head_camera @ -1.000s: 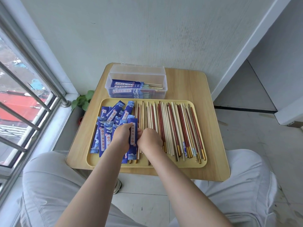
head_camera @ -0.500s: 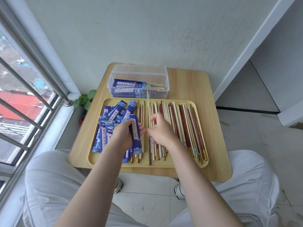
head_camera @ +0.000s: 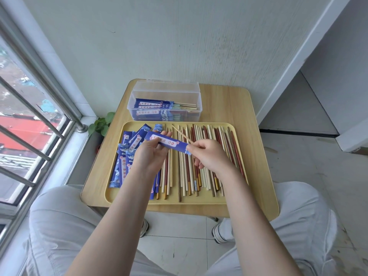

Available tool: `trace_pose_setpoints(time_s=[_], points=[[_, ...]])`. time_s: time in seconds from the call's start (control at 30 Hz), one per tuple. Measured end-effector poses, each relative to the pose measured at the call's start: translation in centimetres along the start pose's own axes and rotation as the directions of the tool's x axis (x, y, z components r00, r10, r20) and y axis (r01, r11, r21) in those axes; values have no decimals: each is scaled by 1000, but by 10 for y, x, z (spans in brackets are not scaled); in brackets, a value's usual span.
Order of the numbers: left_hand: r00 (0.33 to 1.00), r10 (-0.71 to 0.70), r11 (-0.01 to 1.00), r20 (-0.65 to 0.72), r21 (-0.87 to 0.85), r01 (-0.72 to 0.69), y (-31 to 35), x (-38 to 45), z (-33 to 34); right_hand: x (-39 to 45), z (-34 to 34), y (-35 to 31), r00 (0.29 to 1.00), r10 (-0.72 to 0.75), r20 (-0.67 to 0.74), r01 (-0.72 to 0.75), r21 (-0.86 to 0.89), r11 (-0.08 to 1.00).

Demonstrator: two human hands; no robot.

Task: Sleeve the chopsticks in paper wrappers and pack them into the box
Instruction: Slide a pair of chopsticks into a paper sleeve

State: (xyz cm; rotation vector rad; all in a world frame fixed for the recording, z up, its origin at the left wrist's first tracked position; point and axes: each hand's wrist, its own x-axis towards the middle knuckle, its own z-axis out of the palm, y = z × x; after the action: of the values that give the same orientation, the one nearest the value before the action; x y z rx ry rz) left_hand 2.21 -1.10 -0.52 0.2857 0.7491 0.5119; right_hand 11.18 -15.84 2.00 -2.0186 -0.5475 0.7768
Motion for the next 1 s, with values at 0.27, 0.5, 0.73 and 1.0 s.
trace_pose_setpoints(time_s=[0.27,0.5,0.73,1.0], points=[[681,422,-190,599,793,-579,-1,-19,5,4,-17,7,995,95,-28,-82,317,945],[709,-43,-534,704,584,-612,-19,-20,18,2,-17,6,983,157,93,-182,547,817],[759,11,-541,651,642,-543,-21,-24,22,-2,-23,11,965,115,238,-245,643,726],[951,-63,-169,302,936,-308,-8,-18,8,-1,-37,13,992,-113,-49,121,575,809]])
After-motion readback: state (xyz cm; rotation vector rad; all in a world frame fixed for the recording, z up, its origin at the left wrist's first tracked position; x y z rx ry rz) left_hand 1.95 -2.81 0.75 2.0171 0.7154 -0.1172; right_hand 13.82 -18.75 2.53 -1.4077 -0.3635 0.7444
